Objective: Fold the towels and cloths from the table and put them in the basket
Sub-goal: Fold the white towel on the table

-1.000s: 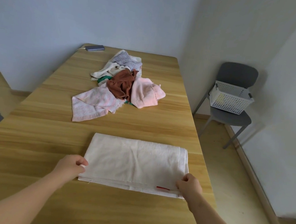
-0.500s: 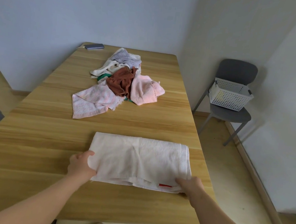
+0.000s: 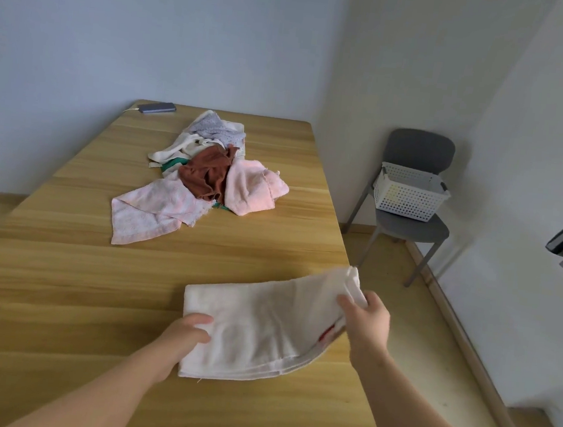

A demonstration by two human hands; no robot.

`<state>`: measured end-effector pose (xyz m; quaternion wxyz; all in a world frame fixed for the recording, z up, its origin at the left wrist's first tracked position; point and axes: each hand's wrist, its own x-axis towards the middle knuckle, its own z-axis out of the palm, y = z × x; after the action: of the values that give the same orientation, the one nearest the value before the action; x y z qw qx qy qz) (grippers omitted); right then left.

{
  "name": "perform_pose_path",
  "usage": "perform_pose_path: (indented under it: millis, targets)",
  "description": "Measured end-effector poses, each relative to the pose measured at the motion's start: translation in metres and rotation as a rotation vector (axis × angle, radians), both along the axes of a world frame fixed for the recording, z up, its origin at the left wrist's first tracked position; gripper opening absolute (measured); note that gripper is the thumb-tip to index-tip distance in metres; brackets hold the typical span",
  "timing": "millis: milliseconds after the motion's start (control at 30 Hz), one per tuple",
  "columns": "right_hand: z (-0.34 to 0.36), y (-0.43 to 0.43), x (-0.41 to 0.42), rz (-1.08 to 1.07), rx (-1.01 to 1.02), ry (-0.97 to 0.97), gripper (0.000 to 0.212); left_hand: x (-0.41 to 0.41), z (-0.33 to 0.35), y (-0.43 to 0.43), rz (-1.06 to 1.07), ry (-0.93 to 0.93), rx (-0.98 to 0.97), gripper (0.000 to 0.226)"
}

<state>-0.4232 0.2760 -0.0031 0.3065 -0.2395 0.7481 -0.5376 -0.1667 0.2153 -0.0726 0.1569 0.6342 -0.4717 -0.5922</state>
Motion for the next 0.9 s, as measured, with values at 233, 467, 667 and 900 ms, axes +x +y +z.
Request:
perform_pose_path:
  millis: [233, 467, 667, 900]
  targets:
    - [0.015, -0.016, 0.092, 0.775, 0.018, -0.150, 0.011, 0.005, 0.007, 0.003, 0.150, 0.419, 0.186, 0.071]
    - [-0.023, -0.020, 0.097, 0.846, 0.258, -0.036, 0.007, 0.010, 0.002, 0.000, 0.171, 0.276, 0.172, 0.073]
    - [-0.045, -0.023, 0.066, 0.598, 0.394, 0.268, 0.029, -0.008, -0.004, -0.005, 0.255, 0.064, 0.027, 0.043]
    - [-0.050, -0.045, 0.061, 0.620, 0.383, 0.113, 0.051, 0.006, 0.000, -0.018, 0.091, -0.055, -0.004, 0.043]
